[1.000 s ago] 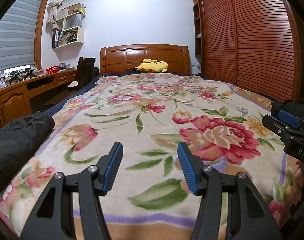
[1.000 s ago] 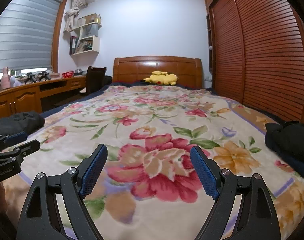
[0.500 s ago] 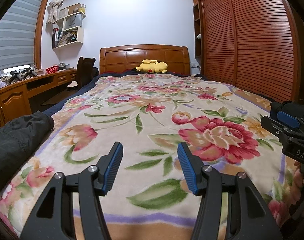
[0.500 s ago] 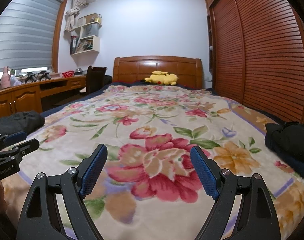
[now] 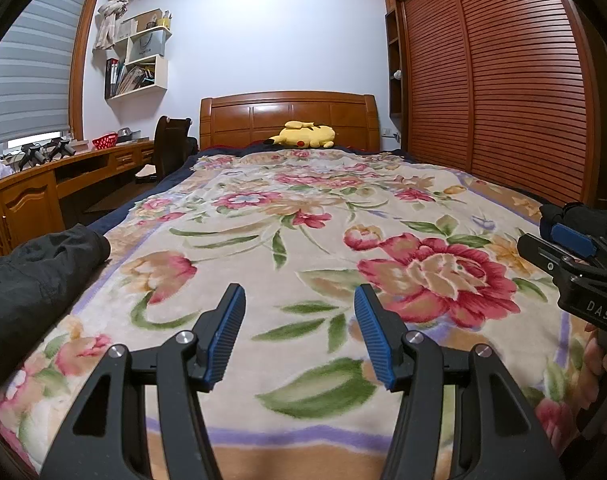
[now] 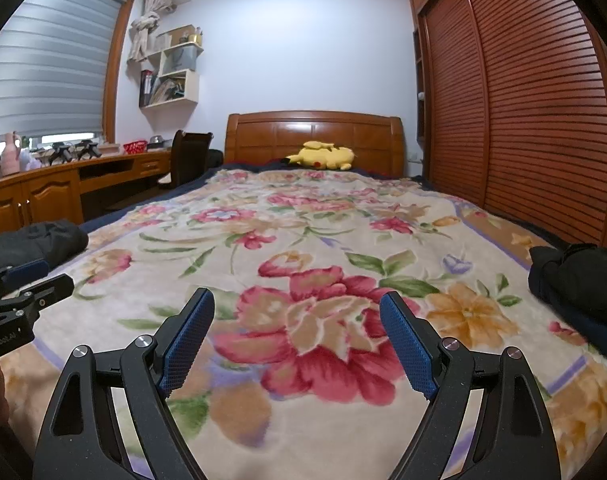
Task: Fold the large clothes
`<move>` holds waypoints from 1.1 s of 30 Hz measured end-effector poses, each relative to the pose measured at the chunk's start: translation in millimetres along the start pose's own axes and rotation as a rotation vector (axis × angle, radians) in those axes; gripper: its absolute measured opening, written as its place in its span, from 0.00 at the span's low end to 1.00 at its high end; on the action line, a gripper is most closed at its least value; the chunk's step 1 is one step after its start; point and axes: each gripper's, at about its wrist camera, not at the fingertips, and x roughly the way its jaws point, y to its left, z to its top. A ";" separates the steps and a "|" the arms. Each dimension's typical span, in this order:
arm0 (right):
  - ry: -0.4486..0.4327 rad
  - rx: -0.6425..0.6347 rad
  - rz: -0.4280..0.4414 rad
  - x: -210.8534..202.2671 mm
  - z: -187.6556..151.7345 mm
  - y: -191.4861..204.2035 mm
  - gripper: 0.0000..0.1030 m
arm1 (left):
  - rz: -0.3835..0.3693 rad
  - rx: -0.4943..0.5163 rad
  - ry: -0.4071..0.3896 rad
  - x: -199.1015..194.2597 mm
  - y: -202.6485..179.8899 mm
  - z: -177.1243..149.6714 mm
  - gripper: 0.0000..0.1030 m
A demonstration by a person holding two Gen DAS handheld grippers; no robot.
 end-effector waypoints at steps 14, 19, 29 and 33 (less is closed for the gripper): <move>0.000 0.004 0.000 1.3 0.9 -0.3 0.84 | 0.001 -0.001 -0.003 -1.3 0.4 0.2 0.54; -0.001 0.003 -0.001 1.3 1.0 -0.4 0.84 | 0.001 -0.003 -0.003 -1.0 0.2 0.1 0.54; 0.002 0.002 0.000 2.2 1.0 -0.1 0.84 | 0.001 -0.002 -0.002 -1.3 0.3 -0.1 0.54; 0.000 0.003 0.001 2.3 1.2 -0.3 0.84 | 0.001 -0.001 -0.002 -1.2 0.0 -0.2 0.54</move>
